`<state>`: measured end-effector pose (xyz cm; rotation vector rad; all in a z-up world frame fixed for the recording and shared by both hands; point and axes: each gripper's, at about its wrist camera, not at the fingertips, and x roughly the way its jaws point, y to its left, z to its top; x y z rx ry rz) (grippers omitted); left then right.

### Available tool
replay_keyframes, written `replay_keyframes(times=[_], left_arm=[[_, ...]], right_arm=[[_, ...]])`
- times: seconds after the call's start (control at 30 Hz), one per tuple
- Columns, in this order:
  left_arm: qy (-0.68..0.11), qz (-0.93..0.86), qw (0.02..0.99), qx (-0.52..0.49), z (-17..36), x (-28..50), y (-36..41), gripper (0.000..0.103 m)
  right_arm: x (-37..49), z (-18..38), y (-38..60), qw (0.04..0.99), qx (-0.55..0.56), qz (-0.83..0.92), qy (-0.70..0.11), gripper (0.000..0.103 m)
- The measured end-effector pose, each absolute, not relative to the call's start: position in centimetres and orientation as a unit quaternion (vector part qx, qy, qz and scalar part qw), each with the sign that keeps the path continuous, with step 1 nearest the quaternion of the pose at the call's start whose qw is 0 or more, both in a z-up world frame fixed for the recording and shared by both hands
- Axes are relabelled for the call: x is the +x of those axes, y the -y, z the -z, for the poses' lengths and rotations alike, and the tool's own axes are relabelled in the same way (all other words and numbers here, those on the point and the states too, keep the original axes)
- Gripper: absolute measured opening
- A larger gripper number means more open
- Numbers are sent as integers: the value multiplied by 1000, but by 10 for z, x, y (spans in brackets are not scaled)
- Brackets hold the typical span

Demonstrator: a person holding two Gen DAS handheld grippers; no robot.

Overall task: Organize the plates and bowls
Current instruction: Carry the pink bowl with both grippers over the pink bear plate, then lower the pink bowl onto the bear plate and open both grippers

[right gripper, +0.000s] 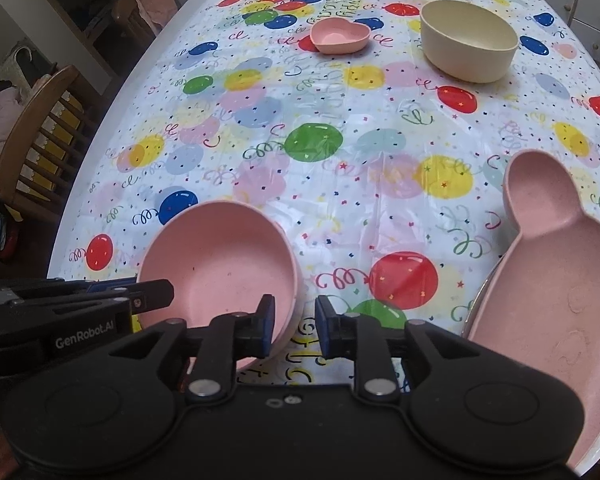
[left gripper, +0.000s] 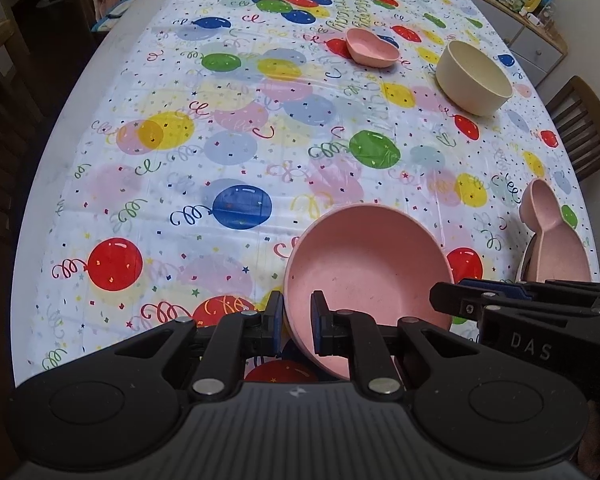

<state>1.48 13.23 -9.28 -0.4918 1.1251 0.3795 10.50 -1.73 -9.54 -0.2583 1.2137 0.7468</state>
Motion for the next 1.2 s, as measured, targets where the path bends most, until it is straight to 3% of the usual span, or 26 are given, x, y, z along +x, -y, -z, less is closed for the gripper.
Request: replay_keyframes(times=[0.5, 0.63, 0.77, 0.9, 1.1, 1.2], left_arm=[[-477, -161, 840, -204, 52, 25, -130, 15], [-459, -160, 852, -195, 38, 35, -130, 29], [-445, -158, 861, -188, 26, 48, -130, 35], [-427, -156, 873, -177, 12, 64, -128, 51], [-414, -151, 882, -168, 0, 91, -125, 53], [-411, -149, 885, -162, -3, 105, -122, 60]], right_arm=[[118, 64, 26, 767, -109, -339, -534, 30], [124, 53, 27, 774, -105, -340, -523, 32], [133, 40, 29, 785, -105, -339, -508, 35], [146, 28, 33, 796, -105, -334, -493, 38], [170, 11, 43, 812, -92, -322, -478, 49], [182, 3, 48, 820, -90, -318, -468, 55]])
